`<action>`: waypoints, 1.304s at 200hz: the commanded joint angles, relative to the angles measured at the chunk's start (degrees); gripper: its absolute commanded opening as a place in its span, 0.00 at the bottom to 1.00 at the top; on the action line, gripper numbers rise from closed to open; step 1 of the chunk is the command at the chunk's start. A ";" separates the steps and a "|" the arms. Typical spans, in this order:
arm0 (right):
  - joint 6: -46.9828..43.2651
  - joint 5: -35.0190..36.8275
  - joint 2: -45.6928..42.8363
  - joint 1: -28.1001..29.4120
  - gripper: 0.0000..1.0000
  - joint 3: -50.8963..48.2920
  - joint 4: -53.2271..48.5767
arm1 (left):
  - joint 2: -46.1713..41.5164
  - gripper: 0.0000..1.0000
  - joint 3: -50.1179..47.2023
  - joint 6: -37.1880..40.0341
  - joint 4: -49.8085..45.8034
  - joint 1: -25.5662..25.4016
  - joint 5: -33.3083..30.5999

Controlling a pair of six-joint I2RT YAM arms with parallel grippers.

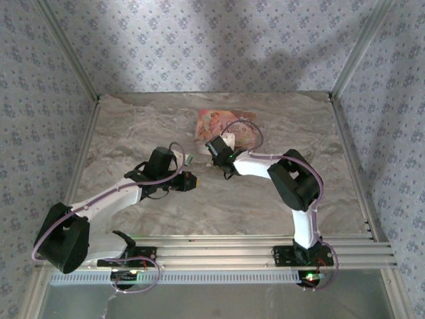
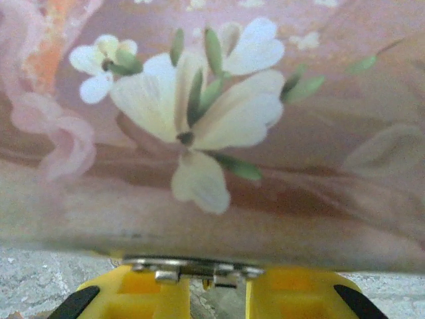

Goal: Unlock the padlock with the key

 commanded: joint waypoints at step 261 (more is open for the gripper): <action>2.51 -43.13 -31.66 -7.97 0.00 -7.89 -14.52 | 8.27 0.00 -11.64 2.63 45.16 -3.88 4.45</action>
